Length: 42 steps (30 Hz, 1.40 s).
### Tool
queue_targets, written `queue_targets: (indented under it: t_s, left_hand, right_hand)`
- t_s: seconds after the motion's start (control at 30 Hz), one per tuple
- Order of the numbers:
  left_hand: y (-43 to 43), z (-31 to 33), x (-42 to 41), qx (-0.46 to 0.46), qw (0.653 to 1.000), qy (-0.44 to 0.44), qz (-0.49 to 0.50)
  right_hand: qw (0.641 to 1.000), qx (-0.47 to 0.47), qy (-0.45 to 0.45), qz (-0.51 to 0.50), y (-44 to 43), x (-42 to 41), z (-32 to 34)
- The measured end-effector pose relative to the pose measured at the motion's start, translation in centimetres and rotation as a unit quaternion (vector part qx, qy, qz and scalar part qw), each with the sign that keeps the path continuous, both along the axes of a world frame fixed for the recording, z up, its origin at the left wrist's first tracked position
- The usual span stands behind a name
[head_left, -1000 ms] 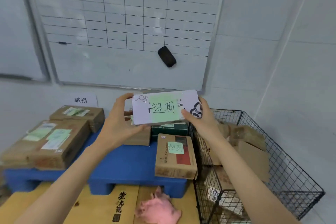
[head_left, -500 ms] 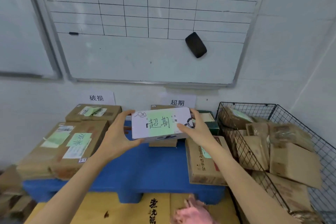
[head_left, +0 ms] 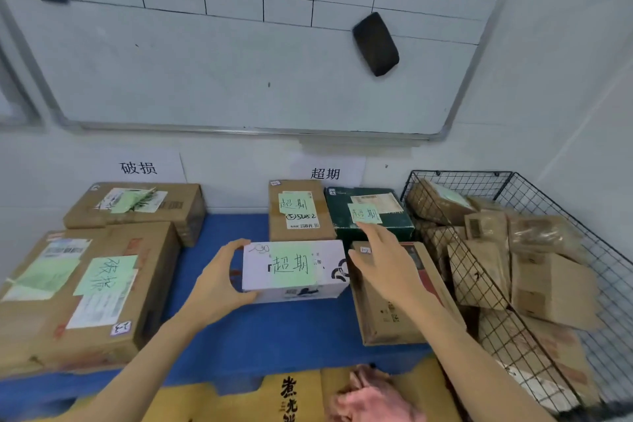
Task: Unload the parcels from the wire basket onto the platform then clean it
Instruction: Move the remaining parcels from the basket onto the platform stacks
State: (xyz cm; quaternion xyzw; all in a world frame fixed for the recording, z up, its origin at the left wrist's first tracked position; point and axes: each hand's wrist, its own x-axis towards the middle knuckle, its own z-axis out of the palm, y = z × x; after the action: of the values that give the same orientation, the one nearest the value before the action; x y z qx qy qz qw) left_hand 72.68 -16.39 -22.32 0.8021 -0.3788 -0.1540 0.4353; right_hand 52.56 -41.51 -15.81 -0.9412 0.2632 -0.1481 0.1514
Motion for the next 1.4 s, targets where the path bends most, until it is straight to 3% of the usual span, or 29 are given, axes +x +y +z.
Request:
queue_targets:
  t_s: [0.4, 0.8, 1.0, 1.23, 1.4]
  left_hand:
    - [-2.7, -4.6, 1.9, 0.039, 0.999, 0.030, -0.003]
    - [-3.1, -4.7, 2.0, 0.056, 0.998, 0.020, 0.001]
    - [-2.9, -1.5, 1.5, 0.084, 0.991, -0.107, 0.008]
    - [-4.4, 2.8, -0.2, 0.096, 0.952, -0.289, 0.021]
    - [-6.7, 5.1, -3.0, 0.103, 0.934, -0.341, 0.016]
  right_hand:
    - [0.998, -0.044, 0.038, 0.000, -2.5, 2.1, -2.4]
    - [0.995, -0.047, 0.088, 0.006, -3.1, 3.2, -4.0]
    - [0.994, -0.051, 0.098, 0.002, -2.9, 2.3, -3.7]
    - [0.989, -0.090, 0.116, 0.000, -2.6, -0.4, -0.8]
    - [0.988, -0.125, 0.091, -0.019, -4.2, -3.4, 3.2]
